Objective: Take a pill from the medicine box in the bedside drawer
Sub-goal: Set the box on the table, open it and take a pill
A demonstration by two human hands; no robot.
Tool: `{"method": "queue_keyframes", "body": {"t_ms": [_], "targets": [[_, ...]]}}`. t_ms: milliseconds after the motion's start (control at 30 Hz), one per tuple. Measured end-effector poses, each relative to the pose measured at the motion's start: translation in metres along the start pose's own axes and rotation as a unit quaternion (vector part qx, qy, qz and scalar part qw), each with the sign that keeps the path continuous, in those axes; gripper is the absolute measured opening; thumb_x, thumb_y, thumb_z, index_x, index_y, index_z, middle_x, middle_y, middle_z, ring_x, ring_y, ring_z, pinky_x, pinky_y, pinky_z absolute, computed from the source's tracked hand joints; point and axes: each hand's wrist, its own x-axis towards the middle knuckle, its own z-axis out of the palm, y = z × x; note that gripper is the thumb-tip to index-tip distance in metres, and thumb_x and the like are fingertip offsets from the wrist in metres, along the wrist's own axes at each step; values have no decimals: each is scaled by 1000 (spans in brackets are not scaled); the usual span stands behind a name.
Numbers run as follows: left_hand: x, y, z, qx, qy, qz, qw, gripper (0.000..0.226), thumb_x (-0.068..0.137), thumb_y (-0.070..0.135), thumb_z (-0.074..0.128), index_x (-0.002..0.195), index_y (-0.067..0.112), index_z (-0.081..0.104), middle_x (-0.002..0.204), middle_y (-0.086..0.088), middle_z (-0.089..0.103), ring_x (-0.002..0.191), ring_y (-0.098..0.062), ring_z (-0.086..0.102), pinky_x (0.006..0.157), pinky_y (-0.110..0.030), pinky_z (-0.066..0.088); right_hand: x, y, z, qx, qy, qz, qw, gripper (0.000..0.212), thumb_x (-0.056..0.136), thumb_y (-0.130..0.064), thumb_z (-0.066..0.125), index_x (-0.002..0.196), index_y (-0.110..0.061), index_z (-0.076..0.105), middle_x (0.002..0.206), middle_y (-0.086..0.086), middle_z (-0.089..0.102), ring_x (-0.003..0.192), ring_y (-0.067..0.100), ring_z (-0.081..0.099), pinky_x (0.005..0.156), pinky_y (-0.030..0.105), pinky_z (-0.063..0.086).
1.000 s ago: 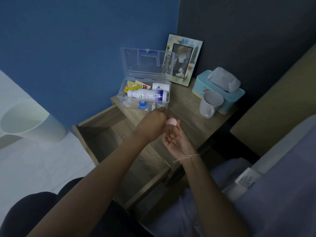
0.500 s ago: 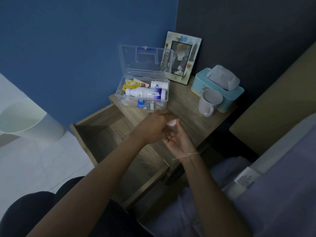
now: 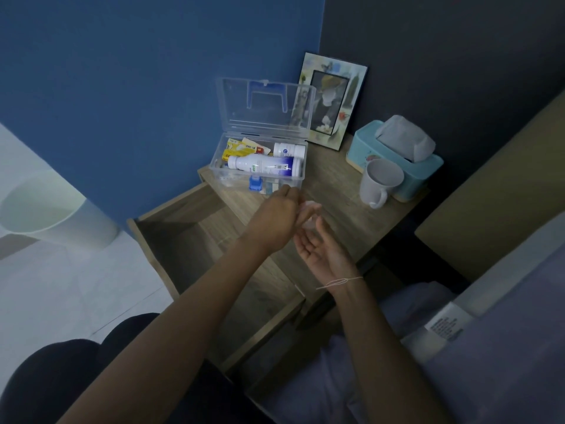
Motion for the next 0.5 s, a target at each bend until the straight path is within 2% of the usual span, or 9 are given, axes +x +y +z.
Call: {"method": "queue_keyframes", "body": {"t_ms": [67, 133, 200, 267, 367, 433, 500], "targets": [[3, -4, -3, -25, 22, -17, 999, 39, 96, 40, 47, 105, 3, 57, 103, -14, 59, 91, -24, 58, 79, -36, 50, -1, 1, -4, -26, -1, -15, 1000, 54, 85, -19, 68, 134, -7, 51, 128, 16, 63, 117, 22, 63, 89, 31, 55], [4, -11, -4, -45, 32, -36, 998, 37, 95, 39, 49, 107, 4, 57, 104, -13, 60, 92, -22, 57, 78, -31, 48, -1, 2, -7, -44, 11, -33, 998, 55, 82, -9, 70, 133, -6, 51, 121, 16, 66, 111, 22, 65, 90, 32, 55], [1, -21, -2, -56, 33, -54, 996, 35, 94, 36, 52, 108, 4, 57, 104, -13, 60, 92, -22, 57, 78, -30, 47, 1, 4, -11, -74, 31, -58, 995, 56, 74, -4, 75, 127, -7, 57, 115, 16, 70, 108, 22, 67, 89, 32, 56], [-5, -31, 4, -62, 25, -73, 995, 34, 94, 33, 54, 110, 4, 58, 106, -14, 60, 92, -23, 58, 80, -35, 50, 2, 7, -14, -173, 78, -92, 977, 43, 73, -6, 78, 114, -14, 67, 109, 9, 73, 104, 19, 69, 82, 26, 57], [-18, -43, 20, -59, -16, -92, 994, 33, 94, 28, 55, 118, 5, 57, 113, -15, 61, 97, -27, 60, 85, -40, 52, 5, 18, -23, -395, 170, -164, 888, 21, 74, -12, 78, 89, -26, 73, 89, -6, 76, 91, 13, 71, 68, 15, 54], [-27, -46, 32, -63, -49, -92, 993, 34, 93, 23, 56, 122, 6, 56, 116, -17, 59, 101, -29, 59, 86, -40, 51, 7, 27, -29, -464, 201, -193, 841, 20, 76, -11, 75, 88, -27, 71, 87, -6, 73, 90, 17, 70, 74, 26, 57], [-33, -47, 43, -62, -72, -91, 991, 36, 92, 19, 57, 125, 6, 54, 118, -18, 58, 104, -31, 58, 87, -35, 47, 7, 33, -32, -521, 221, -221, 794, 20, 79, -12, 72, 98, -19, 72, 93, 3, 74, 94, 23, 69, 86, 41, 56]]}}
